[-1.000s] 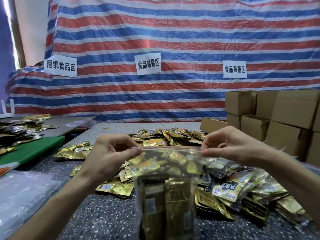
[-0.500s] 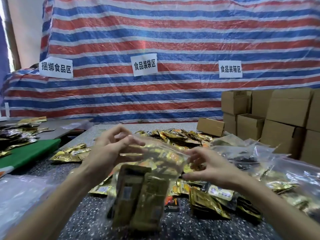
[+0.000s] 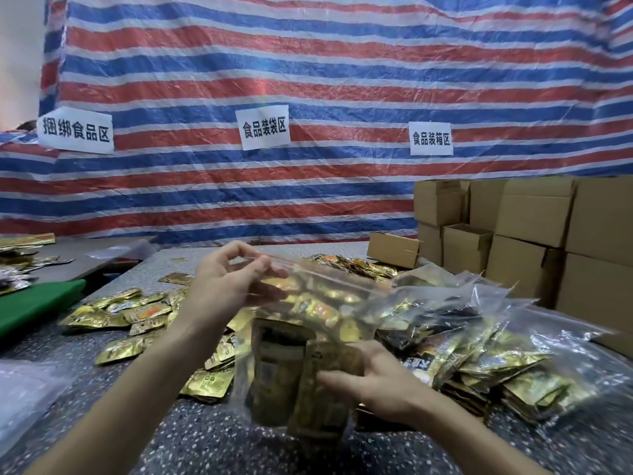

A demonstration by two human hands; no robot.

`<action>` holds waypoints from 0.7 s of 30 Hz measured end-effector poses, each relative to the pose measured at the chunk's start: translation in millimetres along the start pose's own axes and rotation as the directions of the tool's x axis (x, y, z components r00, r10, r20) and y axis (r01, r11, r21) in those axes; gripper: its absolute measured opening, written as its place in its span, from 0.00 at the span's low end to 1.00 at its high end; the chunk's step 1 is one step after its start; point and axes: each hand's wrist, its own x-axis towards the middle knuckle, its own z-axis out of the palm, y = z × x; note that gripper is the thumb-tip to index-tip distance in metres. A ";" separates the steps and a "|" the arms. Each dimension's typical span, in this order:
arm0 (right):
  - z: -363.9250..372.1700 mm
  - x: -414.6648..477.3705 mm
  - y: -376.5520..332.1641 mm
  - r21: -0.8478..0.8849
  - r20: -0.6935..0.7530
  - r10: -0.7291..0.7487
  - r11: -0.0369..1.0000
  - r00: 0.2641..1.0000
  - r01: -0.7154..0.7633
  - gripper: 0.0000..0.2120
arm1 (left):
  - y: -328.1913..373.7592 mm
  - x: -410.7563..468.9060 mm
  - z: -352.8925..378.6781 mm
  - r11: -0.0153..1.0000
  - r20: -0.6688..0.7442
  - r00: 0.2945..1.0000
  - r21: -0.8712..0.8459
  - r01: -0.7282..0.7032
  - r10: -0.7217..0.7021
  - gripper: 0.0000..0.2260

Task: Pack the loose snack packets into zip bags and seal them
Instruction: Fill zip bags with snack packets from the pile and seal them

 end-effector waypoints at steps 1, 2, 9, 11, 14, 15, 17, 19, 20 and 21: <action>-6.6 -0.7 -3.1 0.024 -0.010 0.016 1.000 1.000 -0.015 0.04 | -1.0 2.2 -0.7 1.000 -0.015 1.000 0.017 0.014 -0.013 0.05; -14.4 -1.3 -6.0 0.055 -0.030 0.043 0.998 0.999 -0.042 0.03 | -3.0 4.0 -1.3 0.999 -0.025 0.999 0.036 0.033 -0.032 0.07; -76.5 4.1 -27.9 0.302 -0.273 0.281 0.933 0.920 -0.195 0.16 | -27.9 -2.5 -8.6 0.966 -0.060 0.989 0.215 0.145 -0.135 0.10; -98.2 13.7 -29.6 0.415 -0.401 0.315 0.900 0.860 -0.136 0.12 | -34.9 -8.5 -10.1 0.950 -0.021 0.987 0.267 0.161 -0.162 0.07; -127.9 32.1 -23.4 0.557 -0.502 0.385 0.829 0.774 -0.051 0.05 | -43.9 -16.5 -9.4 0.928 0.024 0.981 0.330 0.172 -0.190 0.04; -134.2 37.5 -18.1 0.566 -0.520 0.415 0.822 0.747 -0.063 0.04 | -46.3 -18.9 -9.0 0.923 0.034 0.980 0.342 0.174 -0.197 0.03; -138.8 43.8 -5.8 0.489 -0.550 0.483 0.848 0.681 -0.207 0.04 | -50.7 -24.1 -7.9 0.917 0.068 0.976 0.361 0.172 -0.209 0.02; -138.3 45.9 7.2 0.314 -0.616 0.503 0.862 0.606 -0.397 0.05 | -54.6 -28.3 -6.6 0.910 0.106 0.971 0.382 0.159 -0.214 0.02; -138.9 45.8 13.4 0.217 -0.660 0.484 0.855 0.575 -0.471 0.08 | -56.4 -30.3 -6.1 0.908 0.124 0.967 0.389 0.157 -0.221 0.03; -140.2 45.1 17.4 0.117 -0.695 0.454 0.836 0.558 -0.536 0.11 | -58.1 -31.9 -5.8 0.905 0.144 0.962 0.396 0.158 -0.231 0.03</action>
